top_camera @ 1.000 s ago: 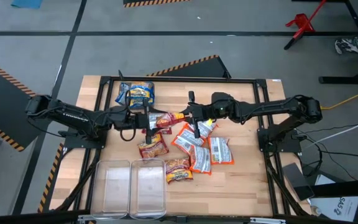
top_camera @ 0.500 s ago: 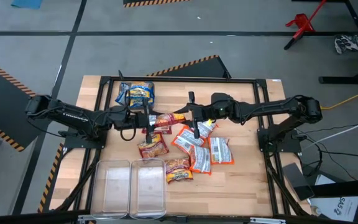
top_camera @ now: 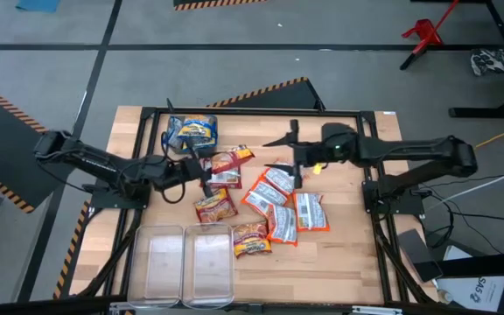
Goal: Sort Maruchan noodles
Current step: Put the red noodle pack into the left transparent bin
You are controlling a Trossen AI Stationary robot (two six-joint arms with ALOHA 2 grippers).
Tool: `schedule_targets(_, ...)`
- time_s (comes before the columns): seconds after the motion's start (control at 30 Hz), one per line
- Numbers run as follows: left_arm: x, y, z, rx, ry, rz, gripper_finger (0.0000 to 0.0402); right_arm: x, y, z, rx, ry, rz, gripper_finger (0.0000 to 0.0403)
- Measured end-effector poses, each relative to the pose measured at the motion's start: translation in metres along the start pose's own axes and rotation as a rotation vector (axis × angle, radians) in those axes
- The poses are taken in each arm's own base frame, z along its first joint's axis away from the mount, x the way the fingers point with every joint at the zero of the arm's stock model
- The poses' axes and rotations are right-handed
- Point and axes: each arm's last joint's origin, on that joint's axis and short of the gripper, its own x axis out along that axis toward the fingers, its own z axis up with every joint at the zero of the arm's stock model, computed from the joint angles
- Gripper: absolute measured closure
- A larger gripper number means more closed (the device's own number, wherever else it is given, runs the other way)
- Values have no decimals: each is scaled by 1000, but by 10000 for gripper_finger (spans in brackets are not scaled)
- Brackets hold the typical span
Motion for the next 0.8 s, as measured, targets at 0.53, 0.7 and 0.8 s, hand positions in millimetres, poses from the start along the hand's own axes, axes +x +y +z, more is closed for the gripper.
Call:
schedule_targets(0.53,-76,-55,43,-34,127,-272,313,-42,2,3,57,154,14,171)
schedule_targets(0.7,-102,-59,54,-173,217,-403,313,-42,2,3,62,159,15,171)
schedule_targets(0.8,-114,-60,54,-272,300,-488,313,-42,2,3,68,159,14,171)
